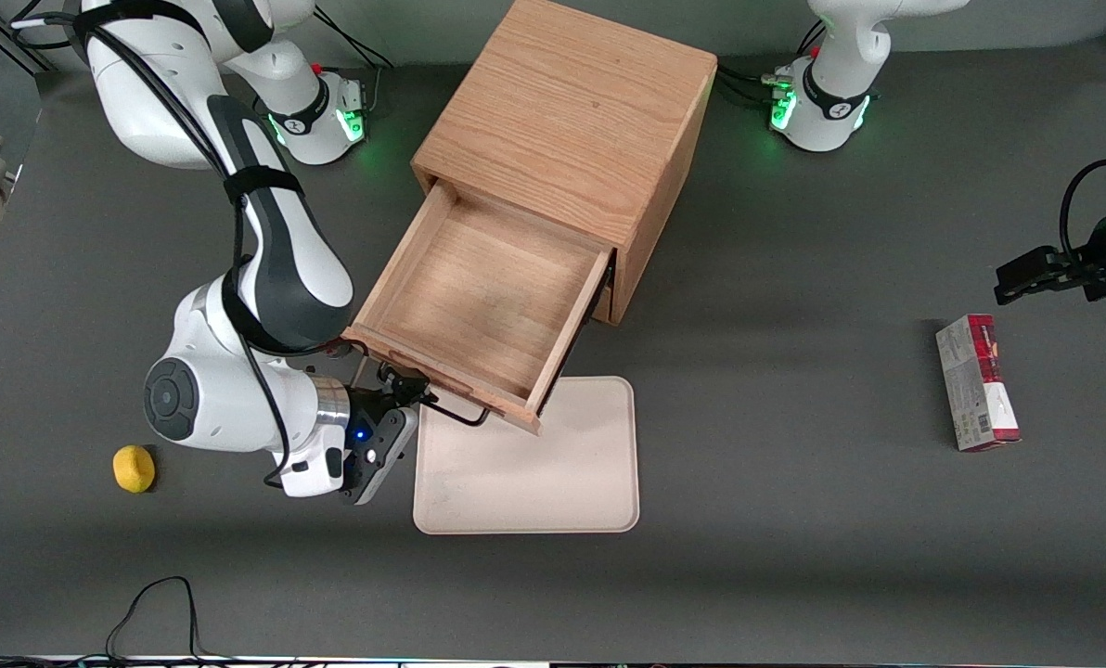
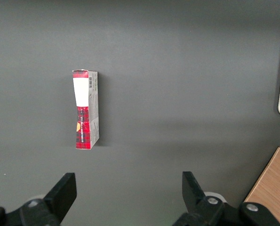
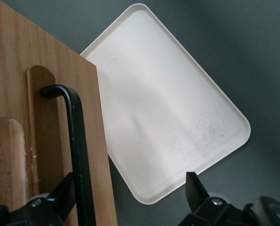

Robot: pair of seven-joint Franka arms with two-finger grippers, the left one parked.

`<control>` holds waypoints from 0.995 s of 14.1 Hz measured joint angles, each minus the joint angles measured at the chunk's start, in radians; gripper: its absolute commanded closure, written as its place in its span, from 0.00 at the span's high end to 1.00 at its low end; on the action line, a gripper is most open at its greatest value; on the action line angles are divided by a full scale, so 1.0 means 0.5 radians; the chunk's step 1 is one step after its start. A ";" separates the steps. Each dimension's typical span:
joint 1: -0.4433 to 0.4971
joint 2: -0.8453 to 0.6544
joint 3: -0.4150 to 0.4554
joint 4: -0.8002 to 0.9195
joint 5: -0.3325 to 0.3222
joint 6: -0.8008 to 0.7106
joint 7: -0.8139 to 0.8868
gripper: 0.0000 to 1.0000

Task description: Open upper drawer

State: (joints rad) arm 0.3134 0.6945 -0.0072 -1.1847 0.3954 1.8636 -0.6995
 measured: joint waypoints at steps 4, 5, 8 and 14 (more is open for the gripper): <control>-0.001 0.000 0.001 0.018 0.000 -0.005 0.000 1.00; -0.001 0.000 0.003 0.019 0.000 -0.008 0.000 1.00; -0.001 0.000 0.014 0.039 0.000 -0.079 0.000 1.00; 0.000 -0.002 0.025 0.164 0.000 -0.303 0.000 1.00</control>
State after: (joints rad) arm 0.3135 0.6937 0.0051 -1.1027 0.3954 1.7121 -0.6995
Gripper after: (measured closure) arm 0.000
